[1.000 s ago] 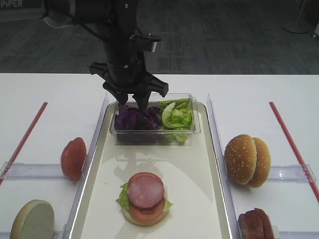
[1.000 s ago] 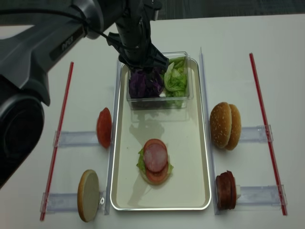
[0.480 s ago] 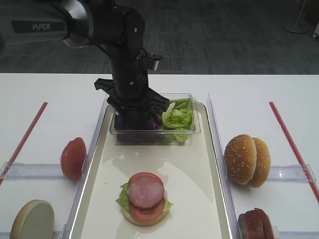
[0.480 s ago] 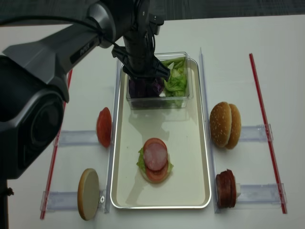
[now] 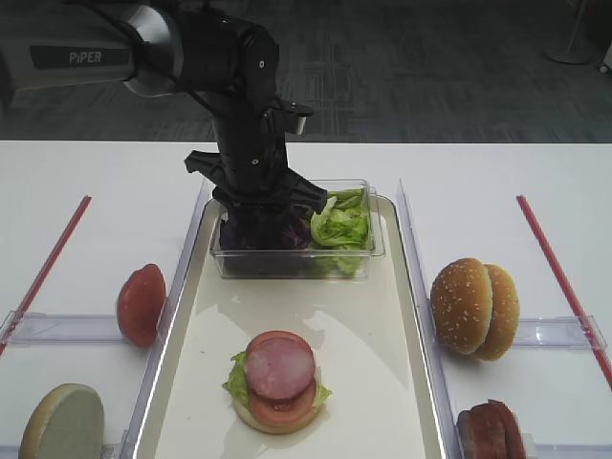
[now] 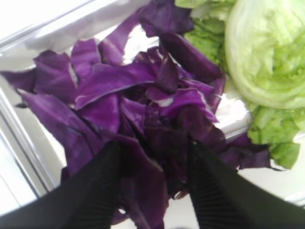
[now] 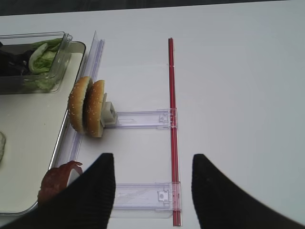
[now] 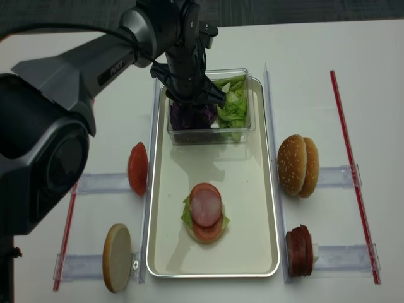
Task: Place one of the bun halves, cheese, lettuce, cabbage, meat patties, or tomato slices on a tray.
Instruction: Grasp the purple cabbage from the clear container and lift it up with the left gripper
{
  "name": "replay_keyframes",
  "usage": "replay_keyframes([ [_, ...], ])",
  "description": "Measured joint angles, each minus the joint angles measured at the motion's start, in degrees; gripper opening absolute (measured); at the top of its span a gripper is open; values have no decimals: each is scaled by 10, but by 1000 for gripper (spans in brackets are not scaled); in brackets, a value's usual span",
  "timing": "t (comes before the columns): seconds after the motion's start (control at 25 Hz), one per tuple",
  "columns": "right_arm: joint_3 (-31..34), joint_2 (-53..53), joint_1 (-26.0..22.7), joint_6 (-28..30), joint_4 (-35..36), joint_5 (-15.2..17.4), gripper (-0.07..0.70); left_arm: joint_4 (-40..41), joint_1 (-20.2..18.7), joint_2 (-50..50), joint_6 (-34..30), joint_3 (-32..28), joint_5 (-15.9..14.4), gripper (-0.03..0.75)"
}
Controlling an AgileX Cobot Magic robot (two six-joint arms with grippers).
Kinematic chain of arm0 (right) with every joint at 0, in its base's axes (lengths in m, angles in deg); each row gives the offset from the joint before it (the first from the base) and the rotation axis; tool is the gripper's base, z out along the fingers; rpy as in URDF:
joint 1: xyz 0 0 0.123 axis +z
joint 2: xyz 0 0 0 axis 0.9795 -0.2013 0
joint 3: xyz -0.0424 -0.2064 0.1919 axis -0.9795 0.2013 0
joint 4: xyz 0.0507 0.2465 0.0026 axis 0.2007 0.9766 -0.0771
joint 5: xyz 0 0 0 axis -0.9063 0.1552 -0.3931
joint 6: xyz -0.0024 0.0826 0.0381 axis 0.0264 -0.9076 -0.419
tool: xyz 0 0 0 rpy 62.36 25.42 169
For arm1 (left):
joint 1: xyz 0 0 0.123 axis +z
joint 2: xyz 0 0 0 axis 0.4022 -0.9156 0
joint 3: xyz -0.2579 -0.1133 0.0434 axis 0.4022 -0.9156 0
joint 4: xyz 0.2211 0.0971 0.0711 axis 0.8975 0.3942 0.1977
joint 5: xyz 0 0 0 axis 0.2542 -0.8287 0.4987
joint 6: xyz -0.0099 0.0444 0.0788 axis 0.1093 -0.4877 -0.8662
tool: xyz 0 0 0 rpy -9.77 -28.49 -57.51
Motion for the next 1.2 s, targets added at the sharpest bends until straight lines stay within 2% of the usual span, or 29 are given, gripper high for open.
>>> replay_keyframes([
  [1.0, 0, 0, 0, -1, 0, 0, 400, 30, 0, -10, 0, 1, -11, 295],
  [1.2, 0, 0, 0, -1, 0, 0, 400, 29, 0, -10, 0, 1, -14, 237],
])
